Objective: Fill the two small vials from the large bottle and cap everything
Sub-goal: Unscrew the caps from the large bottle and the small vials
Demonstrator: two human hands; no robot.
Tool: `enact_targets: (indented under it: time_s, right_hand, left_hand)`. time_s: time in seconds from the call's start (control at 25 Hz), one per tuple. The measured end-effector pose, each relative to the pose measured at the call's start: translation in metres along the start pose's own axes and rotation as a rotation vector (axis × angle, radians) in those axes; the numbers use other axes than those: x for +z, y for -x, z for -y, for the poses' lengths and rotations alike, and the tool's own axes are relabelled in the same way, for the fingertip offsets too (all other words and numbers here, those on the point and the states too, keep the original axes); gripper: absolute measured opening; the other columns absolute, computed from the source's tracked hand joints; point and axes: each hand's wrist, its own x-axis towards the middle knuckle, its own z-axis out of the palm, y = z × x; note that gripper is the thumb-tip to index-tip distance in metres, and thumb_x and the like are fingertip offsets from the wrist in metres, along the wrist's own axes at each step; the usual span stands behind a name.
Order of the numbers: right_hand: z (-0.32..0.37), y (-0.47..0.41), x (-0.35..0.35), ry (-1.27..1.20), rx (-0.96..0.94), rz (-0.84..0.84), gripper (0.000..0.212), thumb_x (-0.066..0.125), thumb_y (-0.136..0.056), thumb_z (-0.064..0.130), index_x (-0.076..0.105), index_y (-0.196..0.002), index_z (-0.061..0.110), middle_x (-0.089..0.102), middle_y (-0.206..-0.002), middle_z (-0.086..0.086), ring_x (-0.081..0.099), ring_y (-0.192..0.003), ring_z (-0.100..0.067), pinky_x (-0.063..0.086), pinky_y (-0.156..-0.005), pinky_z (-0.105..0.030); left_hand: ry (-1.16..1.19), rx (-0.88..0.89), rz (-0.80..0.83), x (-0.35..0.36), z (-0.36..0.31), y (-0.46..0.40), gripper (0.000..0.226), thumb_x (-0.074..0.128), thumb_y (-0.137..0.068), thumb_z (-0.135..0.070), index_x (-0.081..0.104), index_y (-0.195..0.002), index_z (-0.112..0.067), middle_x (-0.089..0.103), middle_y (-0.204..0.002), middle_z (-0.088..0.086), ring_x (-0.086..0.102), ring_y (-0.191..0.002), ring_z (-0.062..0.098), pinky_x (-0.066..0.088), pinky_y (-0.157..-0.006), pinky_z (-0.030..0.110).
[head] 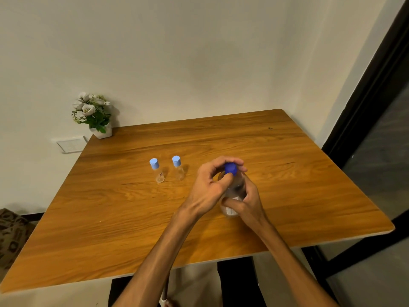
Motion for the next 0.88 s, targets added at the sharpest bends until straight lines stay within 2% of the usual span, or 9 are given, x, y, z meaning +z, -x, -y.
enact_targets:
  time_s: [0.08, 0.16, 0.28, 0.4, 0.48, 0.6, 0.68, 0.76, 0.88]
  right_hand:
    - [0.002, 0.002, -0.004, 0.019, -0.023, 0.024, 0.061, 0.077, -0.065, 0.005, 0.067, -0.122, 0.024, 0.076, -0.111, 0.001, 0.072, -0.102, -0.017, 0.056, -0.082, -0.024]
    - [0.006, 0.005, -0.008, 0.084, -0.053, 0.043, 0.060, 0.079, -0.069, 0.009, 0.067, -0.124, 0.027, 0.075, -0.112, 0.003, 0.071, -0.104, -0.016, 0.057, -0.083, -0.027]
    - [0.016, 0.007, -0.017, 0.125, -0.106, 0.074, 0.069, 0.078, -0.075, 0.014, 0.058, -0.140, 0.022, 0.070, -0.127, 0.004, 0.067, -0.119, -0.018, 0.057, -0.096, -0.035]
    - [0.028, 0.005, -0.024, 0.126, -0.138, 0.059, 0.066, 0.078, -0.082, 0.016, 0.058, -0.144, 0.022, 0.071, -0.132, 0.004, 0.066, -0.126, -0.019, 0.054, -0.105, -0.045]
    - [0.032, 0.005, -0.026, 0.150, -0.150, 0.054, 0.061, 0.083, -0.081, 0.021, 0.062, -0.138, 0.020, 0.074, -0.126, 0.004, 0.069, -0.122, -0.018, 0.056, -0.104, -0.050]
    - [0.031, 0.008, -0.023, 0.202, -0.177, -0.005, 0.063, 0.085, -0.078, 0.036, 0.063, -0.134, 0.018, 0.075, -0.120, 0.005, 0.071, -0.116, -0.018, 0.059, -0.099, -0.051]
    - [0.030, 0.010, -0.019, 0.219, -0.191, -0.054, 0.062, 0.084, -0.075, 0.041, 0.064, -0.129, 0.019, 0.075, -0.117, 0.007, 0.071, -0.112, -0.016, 0.060, -0.095, -0.049]
    - [0.032, 0.011, -0.016, 0.233, -0.203, -0.076, 0.063, 0.085, -0.074, 0.044, 0.063, -0.128, 0.020, 0.073, -0.116, 0.009, 0.071, -0.110, -0.014, 0.061, -0.093, -0.044]
    - [0.031, 0.013, -0.015, 0.253, -0.190, 0.007, 0.059, 0.084, -0.076, 0.036, 0.062, -0.129, 0.024, 0.071, -0.117, 0.007, 0.068, -0.110, -0.018, 0.060, -0.090, -0.047]
  left_hand:
    - [-0.116, 0.009, -0.008, -0.003, -0.002, -0.001, 0.030, 0.071, -0.092, -0.002, 0.073, -0.120, -0.011, 0.080, -0.112, -0.001, 0.073, -0.114, 0.009, 0.055, -0.104, 0.027]
    - [-0.230, 0.036, -0.053, -0.005, -0.003, -0.001, 0.028, 0.082, -0.086, -0.010, 0.077, -0.113, -0.014, 0.079, -0.107, -0.007, 0.074, -0.105, 0.003, 0.056, -0.098, 0.020]
    - [-0.300, 0.087, -0.098, -0.004, -0.006, -0.004, 0.027, 0.090, -0.079, -0.016, 0.077, -0.103, -0.013, 0.079, -0.096, -0.006, 0.075, -0.093, 0.004, 0.057, -0.087, 0.014]
    - [-0.362, 0.156, -0.088, -0.003, -0.008, -0.006, 0.036, 0.089, -0.079, -0.020, 0.077, -0.113, -0.015, 0.080, -0.101, -0.004, 0.075, -0.095, 0.002, 0.060, -0.088, 0.020]
    - [-0.437, 0.226, -0.058, -0.005, -0.007, -0.006, 0.039, 0.086, -0.084, -0.026, 0.077, -0.121, -0.017, 0.081, -0.111, -0.004, 0.075, -0.103, 0.002, 0.062, -0.091, 0.027]
    - [-0.636, 0.294, 0.005, -0.011, -0.007, -0.004, 0.040, 0.078, -0.091, -0.041, 0.076, -0.122, -0.016, 0.078, -0.115, -0.003, 0.071, -0.107, 0.007, 0.060, -0.091, 0.031]
    - [-0.682, 0.299, 0.063, -0.014, -0.011, -0.004, 0.036, 0.073, -0.091, -0.034, 0.075, -0.121, -0.013, 0.073, -0.115, -0.001, 0.066, -0.108, 0.009, 0.058, -0.091, 0.031]
    - [-0.674, 0.283, 0.102, -0.016, -0.015, -0.007, 0.033, 0.071, -0.087, -0.024, 0.075, -0.117, -0.010, 0.070, -0.110, 0.001, 0.064, -0.103, 0.012, 0.058, -0.086, 0.033]
    - [-0.702, 0.265, 0.088, -0.016, -0.019, -0.011, 0.027, 0.076, -0.084, -0.032, 0.076, -0.101, -0.012, 0.068, -0.092, -0.001, 0.065, -0.082, 0.014, 0.058, -0.071, 0.038]
